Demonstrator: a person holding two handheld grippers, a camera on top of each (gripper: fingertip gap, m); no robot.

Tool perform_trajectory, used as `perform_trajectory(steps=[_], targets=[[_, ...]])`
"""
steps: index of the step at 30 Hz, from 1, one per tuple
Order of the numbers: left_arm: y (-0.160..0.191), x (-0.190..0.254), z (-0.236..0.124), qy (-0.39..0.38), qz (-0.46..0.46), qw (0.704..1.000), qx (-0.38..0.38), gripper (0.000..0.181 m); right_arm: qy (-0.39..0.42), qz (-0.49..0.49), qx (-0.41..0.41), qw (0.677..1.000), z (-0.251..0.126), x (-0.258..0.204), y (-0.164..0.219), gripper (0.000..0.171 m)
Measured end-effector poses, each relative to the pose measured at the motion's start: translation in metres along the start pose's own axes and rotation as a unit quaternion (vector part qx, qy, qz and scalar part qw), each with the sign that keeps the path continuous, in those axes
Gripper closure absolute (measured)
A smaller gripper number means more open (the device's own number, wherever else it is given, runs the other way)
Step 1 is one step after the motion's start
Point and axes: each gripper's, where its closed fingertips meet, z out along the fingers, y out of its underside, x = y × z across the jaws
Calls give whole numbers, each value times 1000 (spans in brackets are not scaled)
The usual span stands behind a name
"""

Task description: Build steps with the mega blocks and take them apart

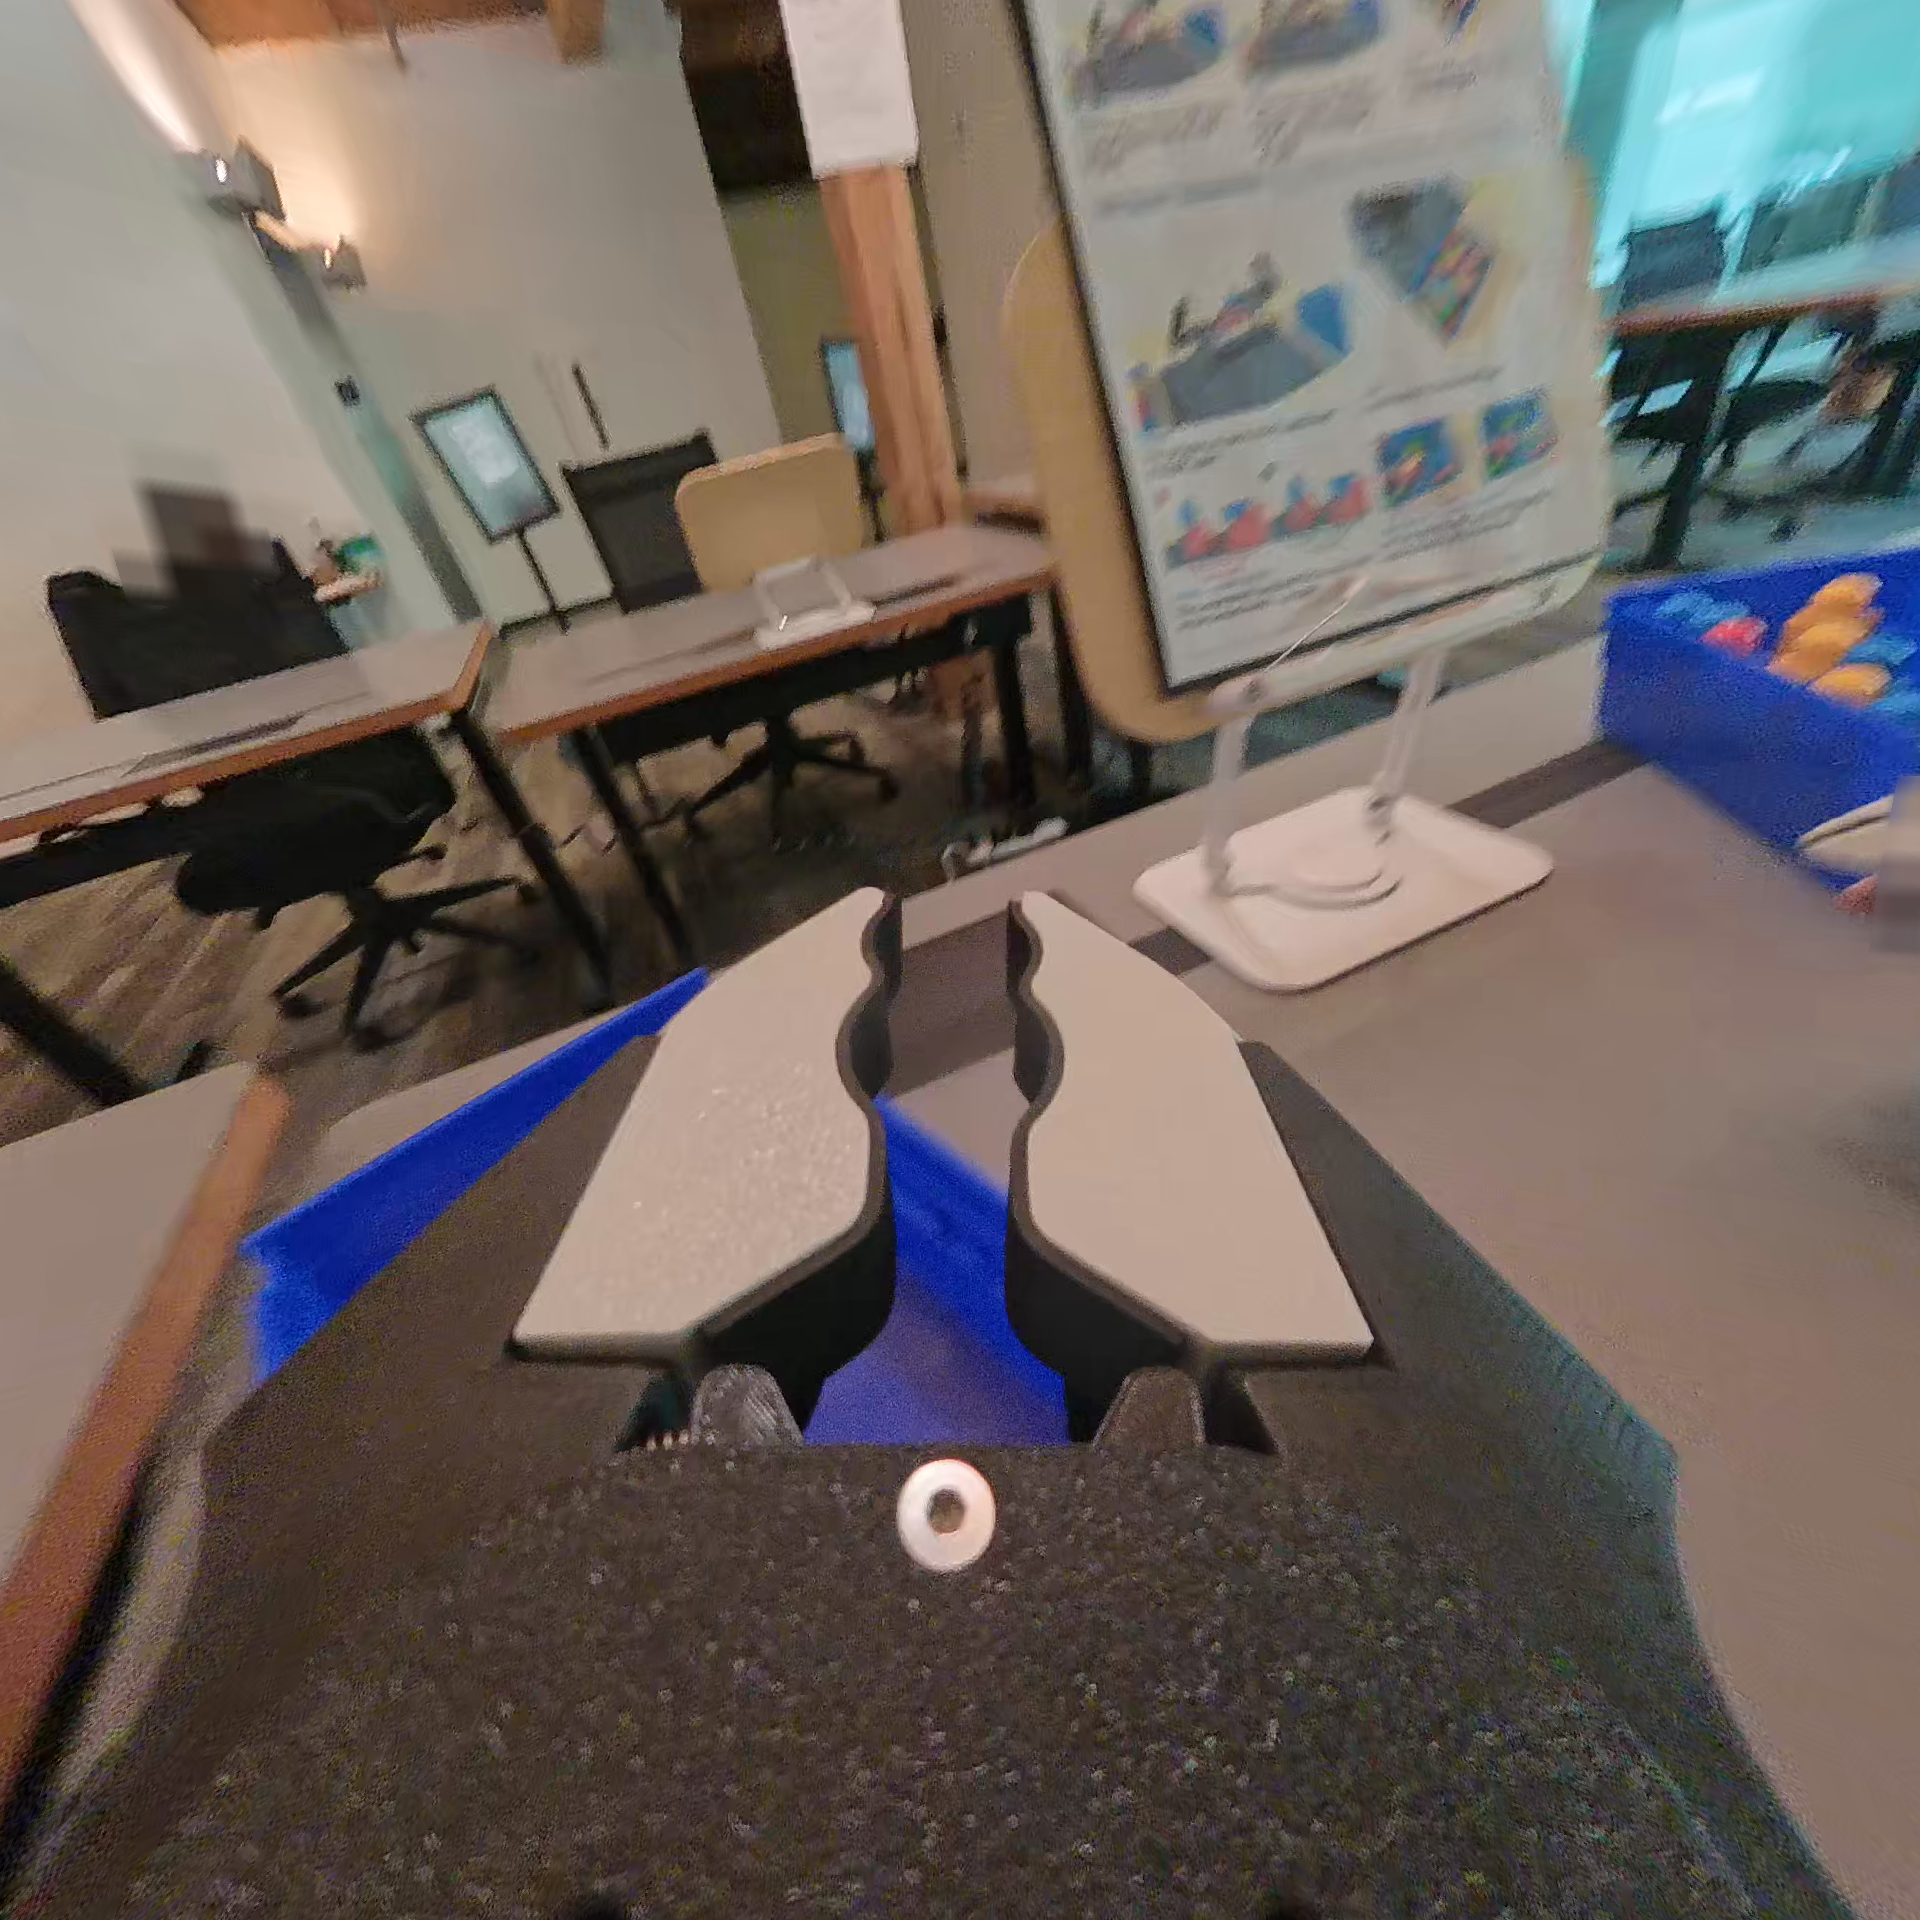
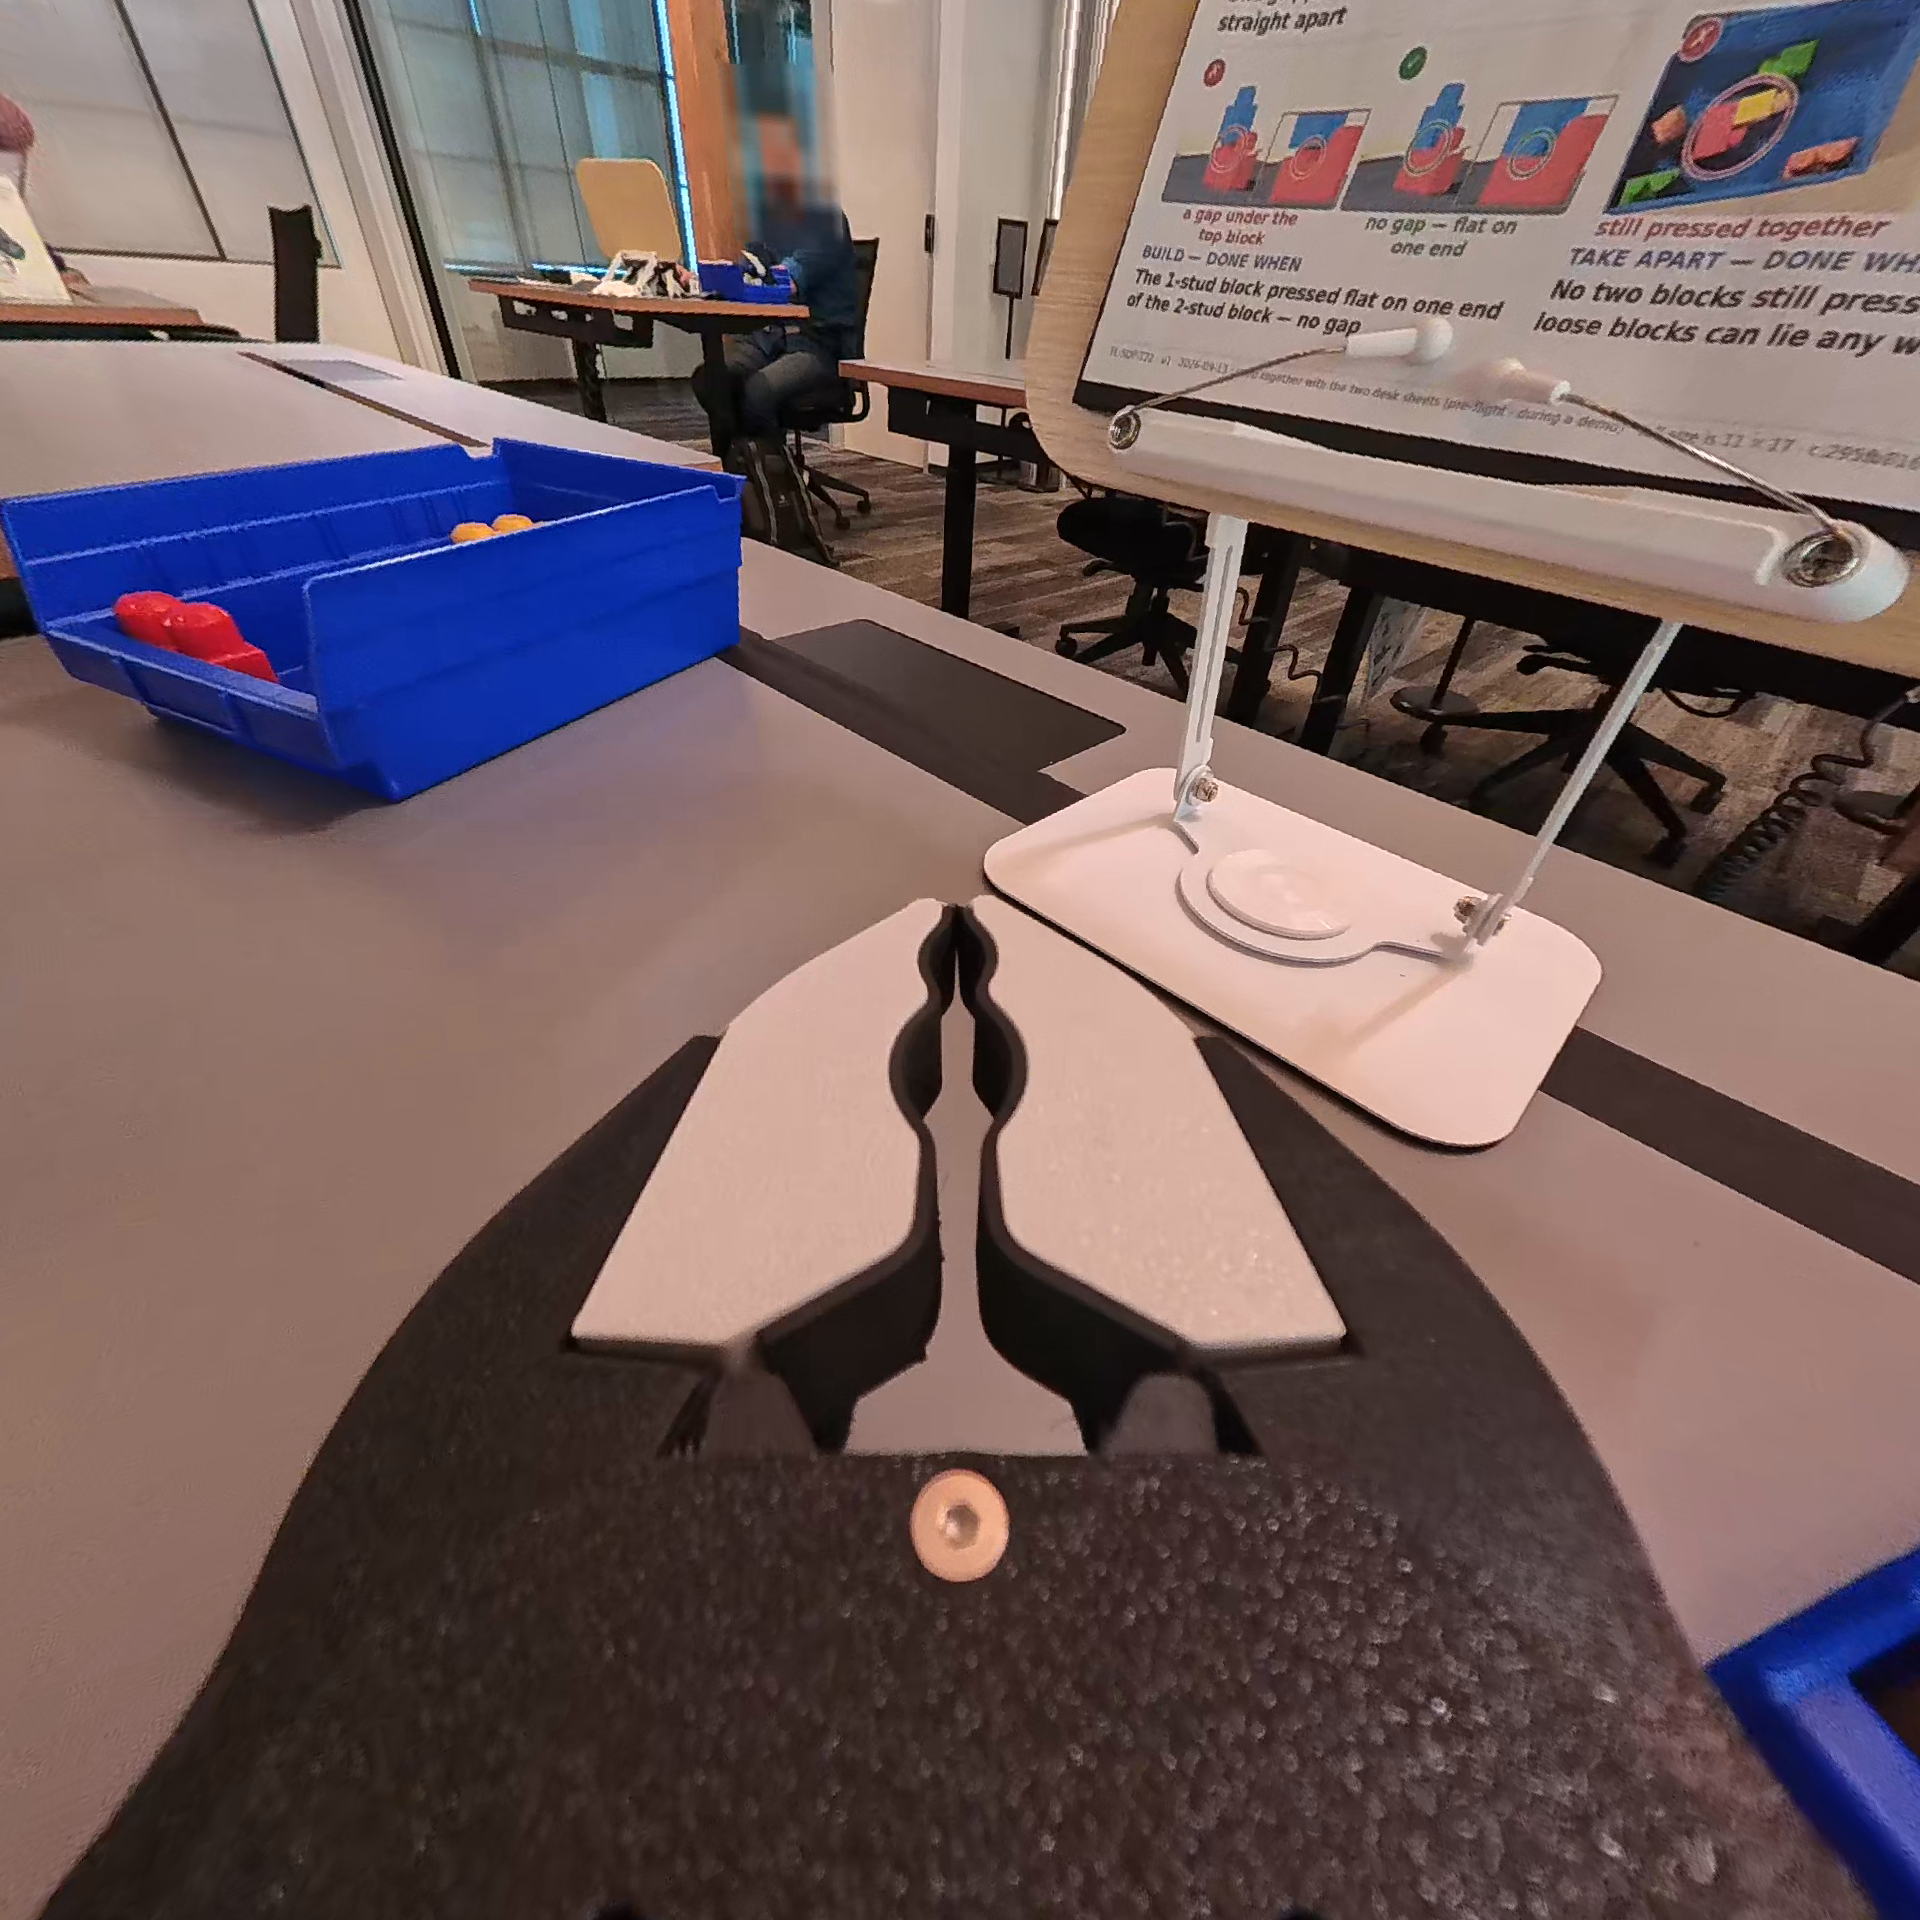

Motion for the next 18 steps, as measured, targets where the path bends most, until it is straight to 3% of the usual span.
perform_trajectory(steps=[7, 12, 18], targets=[[51, -75, -12, 26, 59, 974, -216, 158, -4, 0, -6, 1000, 0, 0, 3, 171], [110, -79, -24, 105, 101, 906, -397, 153, -17, -6, -10, 1000, 2, -6, 6, 171], [156, -111, -2, 59, 152, 854, -494, 137, -33, -12, -22, 999, 5, -12, 12, 171]])
